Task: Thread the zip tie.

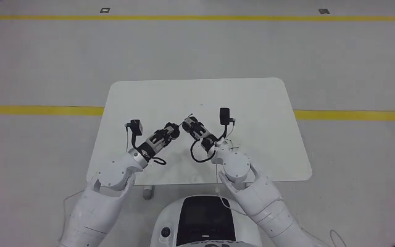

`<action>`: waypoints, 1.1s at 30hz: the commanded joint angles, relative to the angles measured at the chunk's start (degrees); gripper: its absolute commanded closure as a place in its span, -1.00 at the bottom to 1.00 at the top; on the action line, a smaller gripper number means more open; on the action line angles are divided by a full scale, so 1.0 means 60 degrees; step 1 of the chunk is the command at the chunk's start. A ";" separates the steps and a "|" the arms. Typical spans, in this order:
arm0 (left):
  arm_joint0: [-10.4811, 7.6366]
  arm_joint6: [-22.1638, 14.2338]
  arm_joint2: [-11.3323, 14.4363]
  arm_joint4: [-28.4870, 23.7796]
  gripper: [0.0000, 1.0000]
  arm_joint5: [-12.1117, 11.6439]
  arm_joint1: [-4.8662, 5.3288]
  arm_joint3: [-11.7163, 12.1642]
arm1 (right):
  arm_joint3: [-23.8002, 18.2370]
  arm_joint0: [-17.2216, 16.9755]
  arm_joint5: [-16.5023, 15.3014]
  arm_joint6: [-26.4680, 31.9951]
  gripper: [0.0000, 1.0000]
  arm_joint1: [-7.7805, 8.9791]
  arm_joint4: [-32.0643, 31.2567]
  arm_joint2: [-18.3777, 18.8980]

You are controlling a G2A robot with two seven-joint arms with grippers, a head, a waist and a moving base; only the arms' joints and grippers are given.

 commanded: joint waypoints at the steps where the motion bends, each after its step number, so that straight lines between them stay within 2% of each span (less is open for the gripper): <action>1: 0.0024 -0.0006 0.0001 0.0001 1.00 -0.0010 0.0006 -0.0023 | -0.0024 -0.0021 0.0011 0.0051 0.94 0.0006 0.0001 0.0010; 2: 0.0041 -0.0008 -0.0001 0.0000 1.00 -0.0017 0.0009 -0.0038 | -0.0038 -0.0035 0.0014 0.0069 -0.28 0.0009 -0.0002 0.0017; 3: 0.0062 -0.0010 -0.0008 -0.0008 1.00 -0.0026 0.0014 -0.0056 | -0.0066 -0.0059 0.0008 0.0099 -1.00 0.0014 -0.0009 0.0026; 16: 0.0387 -0.0270 -0.0395 -0.0082 1.00 -0.0212 0.0120 -0.0230 | -0.0649 -0.0447 0.0001 0.0788 -1.00 0.0254 -0.0132 0.0911; 19: 0.0456 -0.0439 -0.0524 -0.0175 1.00 -0.0434 0.0145 -0.0268 | -0.0649 -0.0447 0.0001 0.0788 -1.00 0.0254 -0.0132 0.0911; 27: 0.0456 -0.0439 -0.0524 -0.0175 1.00 -0.0434 0.0145 -0.0268 | -0.0651 -0.0452 -0.0010 0.0790 -1.00 0.0254 -0.0124 0.0912; 30: 0.0396 -0.0549 -0.0561 -0.0177 1.00 -0.0384 0.0162 -0.0309 | -0.0471 -0.0295 0.0070 0.1663 -1.00 0.0299 0.0358 0.1079; 33: 0.0476 -0.1258 -0.0873 -0.0441 1.00 -0.0364 0.0240 -0.0357 | -0.0188 -0.0015 0.0394 0.2864 -1.00 0.0372 0.0803 0.1287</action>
